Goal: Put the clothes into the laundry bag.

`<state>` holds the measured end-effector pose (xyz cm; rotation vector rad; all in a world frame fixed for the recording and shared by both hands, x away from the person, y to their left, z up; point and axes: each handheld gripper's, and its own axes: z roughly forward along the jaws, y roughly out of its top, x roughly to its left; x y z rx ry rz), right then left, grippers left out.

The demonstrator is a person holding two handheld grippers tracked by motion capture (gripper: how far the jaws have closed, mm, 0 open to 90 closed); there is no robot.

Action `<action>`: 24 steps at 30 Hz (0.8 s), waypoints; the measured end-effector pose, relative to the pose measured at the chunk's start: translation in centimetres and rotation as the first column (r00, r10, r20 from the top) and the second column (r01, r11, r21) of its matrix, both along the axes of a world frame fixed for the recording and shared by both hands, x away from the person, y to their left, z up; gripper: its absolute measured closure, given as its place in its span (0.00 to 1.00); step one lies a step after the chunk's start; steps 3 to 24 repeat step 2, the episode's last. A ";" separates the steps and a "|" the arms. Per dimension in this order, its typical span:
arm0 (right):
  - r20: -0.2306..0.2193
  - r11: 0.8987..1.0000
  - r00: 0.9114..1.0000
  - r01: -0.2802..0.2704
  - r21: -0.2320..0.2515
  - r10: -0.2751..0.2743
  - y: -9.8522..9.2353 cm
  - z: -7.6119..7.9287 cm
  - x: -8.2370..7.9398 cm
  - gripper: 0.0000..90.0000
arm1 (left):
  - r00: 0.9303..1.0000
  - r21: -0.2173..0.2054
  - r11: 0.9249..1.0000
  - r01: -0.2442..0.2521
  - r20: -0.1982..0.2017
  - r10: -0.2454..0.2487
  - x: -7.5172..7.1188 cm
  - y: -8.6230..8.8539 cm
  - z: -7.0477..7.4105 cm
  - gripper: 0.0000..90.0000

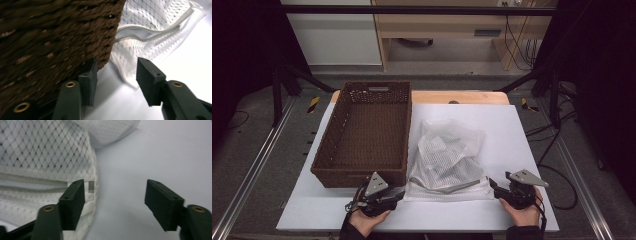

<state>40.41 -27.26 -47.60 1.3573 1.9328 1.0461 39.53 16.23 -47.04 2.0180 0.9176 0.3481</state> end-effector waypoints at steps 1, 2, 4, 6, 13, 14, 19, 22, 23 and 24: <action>0.008 1.000 1.000 0.004 0.003 -0.004 -0.2 0.1 0.0 0.31 | 1.000 0.002 1.000 -0.002 0.004 0.002 -0.1 0.3 0.1 0.56; 0.010 1.000 1.000 0.007 0.016 -0.007 -0.4 0.3 0.0 0.28 | 1.000 0.000 1.000 -0.004 0.009 0.004 -0.2 0.6 0.1 0.55; 0.010 1.000 1.000 0.007 0.016 -0.007 -0.4 0.3 0.0 0.28 | 1.000 0.000 1.000 -0.004 0.009 0.004 -0.2 0.6 0.1 0.55; 0.010 1.000 1.000 0.007 0.016 -0.007 -0.4 0.3 0.0 0.28 | 1.000 0.000 1.000 -0.004 0.009 0.004 -0.2 0.6 0.1 0.55; 0.010 1.000 1.000 0.007 0.016 -0.007 -0.4 0.3 0.0 0.28 | 1.000 0.000 1.000 -0.004 0.009 0.004 -0.2 0.6 0.1 0.55; 0.010 1.000 1.000 0.007 0.016 -0.007 -0.4 0.3 0.0 0.28 | 1.000 0.000 1.000 -0.004 0.009 0.004 -0.2 0.6 0.1 0.55; 0.010 1.000 1.000 0.007 0.016 -0.007 -0.4 0.3 0.0 0.28 | 1.000 0.000 1.000 -0.004 0.009 0.004 -0.2 0.6 0.1 0.55; 0.010 1.000 1.000 0.007 0.016 -0.007 -0.4 0.3 0.0 0.28 | 1.000 0.000 1.000 -0.004 0.009 0.004 -0.2 0.6 0.1 0.55; 0.010 1.000 1.000 0.007 0.016 -0.007 -0.4 0.3 0.0 0.28 | 1.000 0.000 1.000 -0.004 0.009 0.004 -0.2 0.6 0.1 0.55; 0.010 1.000 1.000 0.007 0.016 -0.007 -0.4 0.3 0.0 0.28 | 1.000 0.000 1.000 -0.004 0.009 0.004 -0.2 0.6 0.1 0.55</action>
